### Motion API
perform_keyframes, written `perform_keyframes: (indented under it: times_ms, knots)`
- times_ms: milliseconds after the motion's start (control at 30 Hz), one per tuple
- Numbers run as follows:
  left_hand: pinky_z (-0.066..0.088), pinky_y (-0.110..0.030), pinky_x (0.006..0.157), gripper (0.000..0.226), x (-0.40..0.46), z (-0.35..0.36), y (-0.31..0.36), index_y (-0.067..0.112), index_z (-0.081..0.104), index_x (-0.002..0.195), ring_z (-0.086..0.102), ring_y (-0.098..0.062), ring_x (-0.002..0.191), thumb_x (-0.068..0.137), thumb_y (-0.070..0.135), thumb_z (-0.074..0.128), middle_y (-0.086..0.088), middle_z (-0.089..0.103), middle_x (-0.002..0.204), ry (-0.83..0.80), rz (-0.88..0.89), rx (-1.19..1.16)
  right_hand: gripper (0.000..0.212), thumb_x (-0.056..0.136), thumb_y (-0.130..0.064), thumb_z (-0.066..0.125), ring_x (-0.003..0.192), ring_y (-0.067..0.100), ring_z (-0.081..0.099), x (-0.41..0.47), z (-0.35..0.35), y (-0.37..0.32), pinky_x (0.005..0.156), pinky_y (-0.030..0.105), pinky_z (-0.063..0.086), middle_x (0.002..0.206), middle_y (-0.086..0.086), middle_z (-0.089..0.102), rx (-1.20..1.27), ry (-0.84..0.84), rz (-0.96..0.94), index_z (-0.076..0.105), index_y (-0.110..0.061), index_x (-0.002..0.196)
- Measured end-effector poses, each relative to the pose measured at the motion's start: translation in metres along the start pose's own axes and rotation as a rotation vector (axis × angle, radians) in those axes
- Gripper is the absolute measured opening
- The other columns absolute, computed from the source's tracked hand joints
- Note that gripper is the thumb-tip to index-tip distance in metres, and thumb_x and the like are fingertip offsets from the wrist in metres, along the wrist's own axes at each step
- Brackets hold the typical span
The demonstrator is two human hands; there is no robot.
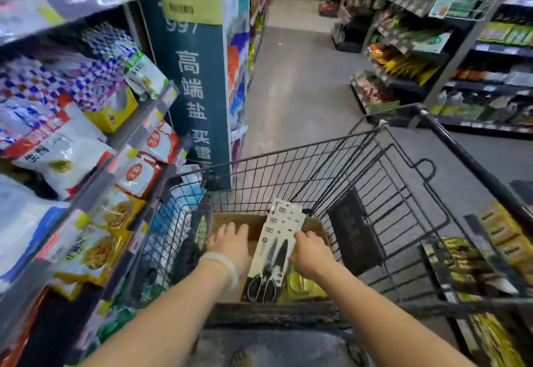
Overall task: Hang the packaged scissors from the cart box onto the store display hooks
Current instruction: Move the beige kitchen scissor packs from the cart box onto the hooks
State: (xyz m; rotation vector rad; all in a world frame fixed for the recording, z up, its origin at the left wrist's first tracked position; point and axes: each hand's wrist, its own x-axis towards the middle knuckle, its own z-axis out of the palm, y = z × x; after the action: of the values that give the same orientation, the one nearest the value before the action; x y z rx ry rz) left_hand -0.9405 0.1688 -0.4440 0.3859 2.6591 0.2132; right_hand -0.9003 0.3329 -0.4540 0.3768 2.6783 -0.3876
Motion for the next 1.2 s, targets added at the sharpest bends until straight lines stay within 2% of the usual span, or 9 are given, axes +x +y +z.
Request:
perform_keyframes:
  times_ms: [100,200,367,567,733,867,1033,1133,1200]
  knots:
    - [0.014,-0.044,0.120,0.070,0.047,0.002,-0.006,0.017,0.015,0.150,0.011,-0.030,0.146,0.092,0.030,0.053,-0.011,0.014,0.158,-0.101,0.026,0.003,0.051,0.091,-0.027,0.053,0.123,0.030,0.046,0.044,0.008,0.003,0.098,0.037,0.041,0.136,0.012,0.045,0.048,-0.116,0.062,0.036,-0.013,0.137]
    - [0.025,-0.041,0.116,0.066,0.089,0.013,-0.020,0.015,0.021,0.147,0.023,-0.030,0.141,0.091,0.033,0.051,-0.011,0.026,0.151,-0.185,0.022,-0.020,0.046,0.089,-0.028,0.053,0.117,0.030,0.053,0.086,0.028,0.006,0.095,0.037,0.046,0.131,0.012,0.052,0.127,-0.201,0.124,0.042,-0.014,0.132]
    - [0.032,-0.041,0.112,0.068,0.132,0.049,-0.043,0.016,0.021,0.147,0.028,-0.032,0.138,0.091,0.034,0.055,-0.011,0.026,0.151,-0.396,-0.044,-0.040,0.054,0.093,-0.026,0.052,0.127,0.028,0.048,0.126,0.065,0.016,0.105,0.035,0.040,0.141,0.011,0.046,0.253,-0.379,0.214,0.033,-0.012,0.142]
    - [0.029,-0.039,0.114,0.065,0.172,0.085,-0.047,0.015,0.017,0.149,0.026,-0.032,0.140,0.095,0.029,0.050,-0.011,0.021,0.154,-0.526,-0.071,-0.113,0.065,0.081,-0.024,0.070,0.125,0.027,0.050,0.167,0.116,0.032,0.100,0.032,0.042,0.134,0.010,0.052,0.551,-0.308,0.439,0.038,-0.010,0.135]
    - [0.018,-0.039,0.118,0.063,0.182,0.113,-0.046,0.017,0.018,0.148,0.020,-0.029,0.143,0.095,0.028,0.050,-0.010,0.022,0.154,-0.587,-0.114,-0.181,0.071,0.068,-0.022,0.081,0.113,0.027,0.059,0.194,0.168,0.033,0.095,0.033,0.047,0.124,0.010,0.061,0.864,-0.209,0.642,0.047,-0.005,0.128]
    - [0.022,-0.035,0.116,0.065,0.188,0.131,-0.053,0.018,0.020,0.148,0.019,-0.027,0.145,0.093,0.025,0.054,-0.010,0.021,0.155,-0.582,-0.179,-0.249,0.068,0.068,-0.040,0.079,0.107,0.030,0.062,0.205,0.192,0.036,0.091,0.040,0.051,0.118,0.013,0.065,0.849,-0.185,0.752,0.054,-0.005,0.120]
    - [0.033,-0.038,0.112,0.067,0.193,0.136,-0.057,0.020,0.021,0.148,0.032,-0.028,0.138,0.092,0.029,0.056,-0.007,0.029,0.152,-0.577,-0.231,-0.254,0.057,0.076,-0.036,0.075,0.105,0.032,0.062,0.196,0.186,0.039,0.079,0.034,0.048,0.114,0.011,0.064,0.768,-0.110,0.770,0.047,-0.007,0.117]
    - [0.039,-0.035,0.107,0.066,0.192,0.128,-0.052,0.020,0.024,0.146,0.042,-0.027,0.132,0.091,0.030,0.057,-0.007,0.036,0.148,-0.574,-0.208,-0.280,0.040,0.081,-0.038,0.069,0.100,0.027,0.064,0.193,0.179,0.044,0.082,0.034,0.052,0.108,0.006,0.069,0.712,-0.076,0.611,0.060,-0.013,0.110]
    - [0.042,-0.035,0.104,0.067,0.189,0.121,-0.048,0.023,0.026,0.145,0.046,-0.026,0.129,0.088,0.029,0.061,-0.006,0.038,0.147,-0.547,-0.211,-0.331,0.028,0.081,-0.029,0.071,0.095,0.023,0.067,0.193,0.167,0.046,0.082,0.034,0.054,0.102,0.004,0.071,0.839,-0.058,0.513,0.064,-0.015,0.104]
